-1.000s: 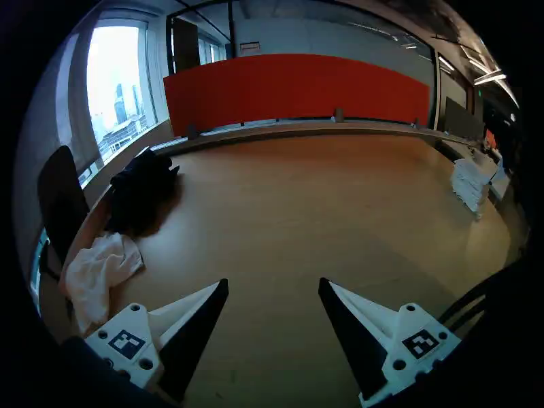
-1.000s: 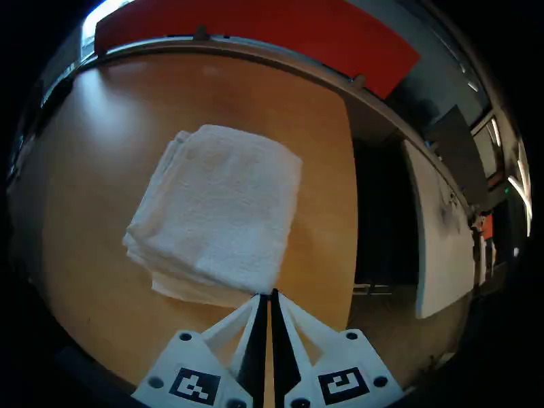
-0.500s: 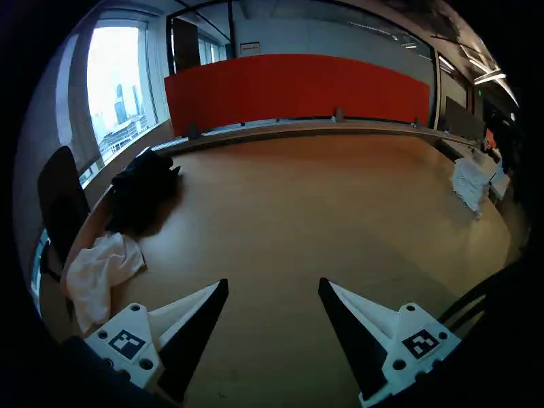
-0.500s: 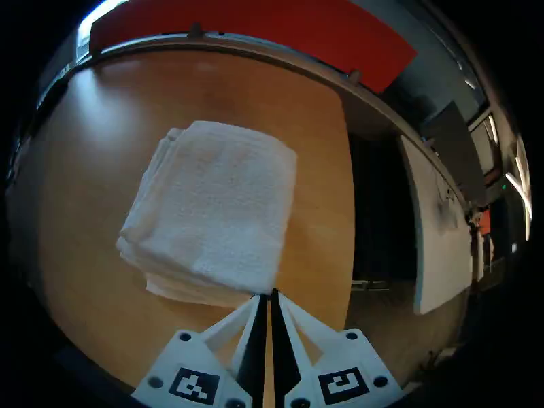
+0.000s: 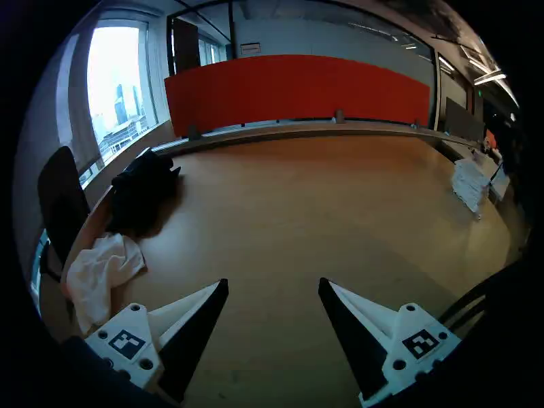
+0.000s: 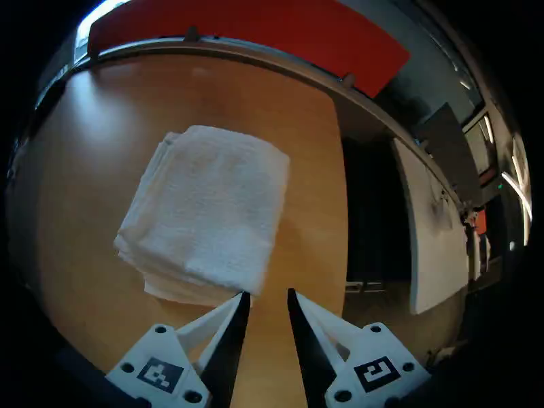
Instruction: Fold towel
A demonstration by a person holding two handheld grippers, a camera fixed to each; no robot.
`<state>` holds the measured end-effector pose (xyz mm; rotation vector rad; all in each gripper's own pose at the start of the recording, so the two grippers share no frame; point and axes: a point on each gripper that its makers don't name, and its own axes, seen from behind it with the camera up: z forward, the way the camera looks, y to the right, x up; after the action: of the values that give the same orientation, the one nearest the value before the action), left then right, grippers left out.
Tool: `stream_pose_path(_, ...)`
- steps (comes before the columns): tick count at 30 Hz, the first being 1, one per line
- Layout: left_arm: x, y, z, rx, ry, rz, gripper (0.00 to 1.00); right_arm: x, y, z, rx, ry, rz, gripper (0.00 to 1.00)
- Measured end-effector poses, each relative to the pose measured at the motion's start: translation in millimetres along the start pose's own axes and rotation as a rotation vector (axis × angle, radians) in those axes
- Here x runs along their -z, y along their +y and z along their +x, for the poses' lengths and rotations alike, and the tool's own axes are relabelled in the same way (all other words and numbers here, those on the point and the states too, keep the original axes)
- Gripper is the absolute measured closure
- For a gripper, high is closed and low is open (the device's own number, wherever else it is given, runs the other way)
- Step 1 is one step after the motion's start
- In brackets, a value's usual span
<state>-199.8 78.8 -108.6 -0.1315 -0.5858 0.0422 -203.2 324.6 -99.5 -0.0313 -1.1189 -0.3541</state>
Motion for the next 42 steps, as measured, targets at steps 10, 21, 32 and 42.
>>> stream_pose_path(10, -2.0, -1.2, 3, -0.002, 0.006, -0.006, 0.01, 6.2, -10, 5, -0.025, 0.033, 0.015, 0.12)
stream_pose_path(21, -2.8, 0.3, 4, -0.003, 0.01, -0.014, 0.01, 13.6, -20, 15, -0.121, 0.088, 0.044, 0.12)
stream_pose_path(32, -2.0, 2.3, 8, -0.002, 0.015, -0.016, 0.01, 20.4, -29, 26, -0.294, 0.158, 0.074, 0.12)
stream_pose_path(42, -2.8, 2.9, 11, 0.02, 0.017, -0.015, 0.01, 30.7, -33, 46, -0.386, 0.265, 0.045, 0.12)
